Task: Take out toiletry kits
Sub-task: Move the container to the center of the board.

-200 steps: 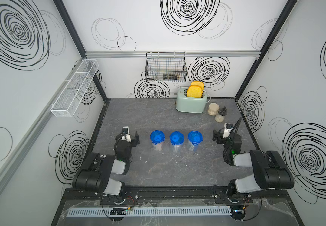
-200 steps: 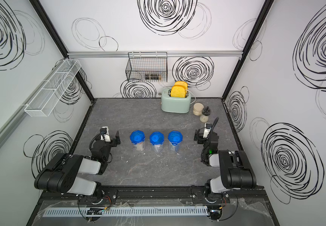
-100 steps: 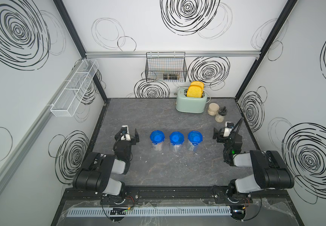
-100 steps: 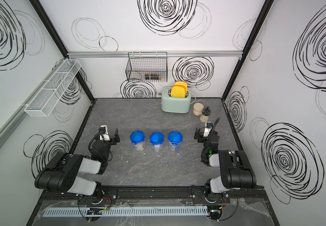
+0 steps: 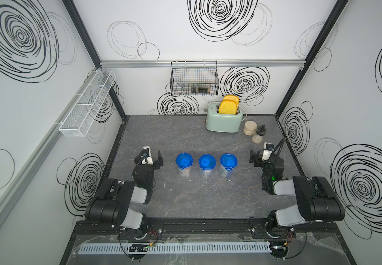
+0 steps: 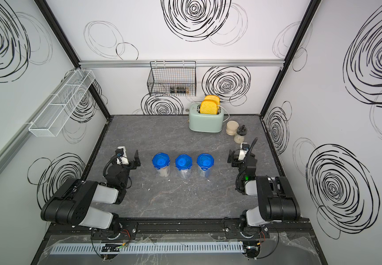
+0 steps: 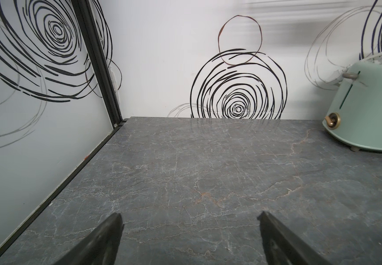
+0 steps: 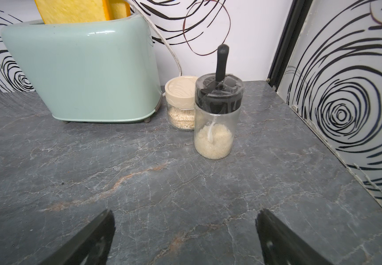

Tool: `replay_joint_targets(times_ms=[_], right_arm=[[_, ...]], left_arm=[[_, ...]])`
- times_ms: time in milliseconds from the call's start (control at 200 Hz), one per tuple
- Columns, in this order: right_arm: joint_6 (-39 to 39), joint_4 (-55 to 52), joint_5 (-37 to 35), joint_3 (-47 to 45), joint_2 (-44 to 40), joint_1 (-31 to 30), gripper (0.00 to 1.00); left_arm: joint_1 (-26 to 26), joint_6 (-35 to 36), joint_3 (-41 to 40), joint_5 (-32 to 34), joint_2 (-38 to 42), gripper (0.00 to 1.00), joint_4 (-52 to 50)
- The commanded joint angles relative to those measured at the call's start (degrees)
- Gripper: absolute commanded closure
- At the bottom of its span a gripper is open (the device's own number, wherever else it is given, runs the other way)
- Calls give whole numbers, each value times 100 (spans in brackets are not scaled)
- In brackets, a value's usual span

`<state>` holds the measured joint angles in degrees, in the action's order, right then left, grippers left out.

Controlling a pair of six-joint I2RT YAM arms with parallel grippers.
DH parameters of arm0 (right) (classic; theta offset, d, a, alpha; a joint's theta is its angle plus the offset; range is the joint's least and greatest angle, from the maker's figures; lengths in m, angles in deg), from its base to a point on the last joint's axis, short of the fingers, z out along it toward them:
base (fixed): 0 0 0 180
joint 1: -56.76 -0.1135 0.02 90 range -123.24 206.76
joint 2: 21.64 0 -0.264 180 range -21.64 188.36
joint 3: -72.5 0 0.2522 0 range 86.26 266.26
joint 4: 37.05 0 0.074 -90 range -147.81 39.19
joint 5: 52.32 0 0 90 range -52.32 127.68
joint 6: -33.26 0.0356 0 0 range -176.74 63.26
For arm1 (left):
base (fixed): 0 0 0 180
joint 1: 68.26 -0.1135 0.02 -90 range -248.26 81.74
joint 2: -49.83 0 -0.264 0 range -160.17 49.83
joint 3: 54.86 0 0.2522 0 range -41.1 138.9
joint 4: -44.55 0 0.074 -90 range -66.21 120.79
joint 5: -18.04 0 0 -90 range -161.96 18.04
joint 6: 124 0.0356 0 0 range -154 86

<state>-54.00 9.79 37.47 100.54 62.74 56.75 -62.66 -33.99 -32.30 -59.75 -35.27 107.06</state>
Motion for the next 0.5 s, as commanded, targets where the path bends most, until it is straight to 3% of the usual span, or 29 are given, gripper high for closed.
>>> replay_joint_targets(times_ms=[0, 240, 300, 415, 490], right_arm=[[-19, 188, 107, 113, 65, 45, 2], [-11, 172, 135, 131, 78, 63, 2], [-11, 165, 144, 129, 72, 71, 2], [-67, 153, 111, 135, 23, 41, 2], [-194, -390, 56, 345, -184, -45, 2]], left_arm=[[-172, -48, 192, -382, -11, 4, 190], [-536, -186, 155, -1296, -7, 4, 265], [-468, -198, 106, -1044, -8, 4, 353], [-119, -197, -220, 227, 343, 4, 692], [36, -95, -293, 535, 795, 4, 460]])
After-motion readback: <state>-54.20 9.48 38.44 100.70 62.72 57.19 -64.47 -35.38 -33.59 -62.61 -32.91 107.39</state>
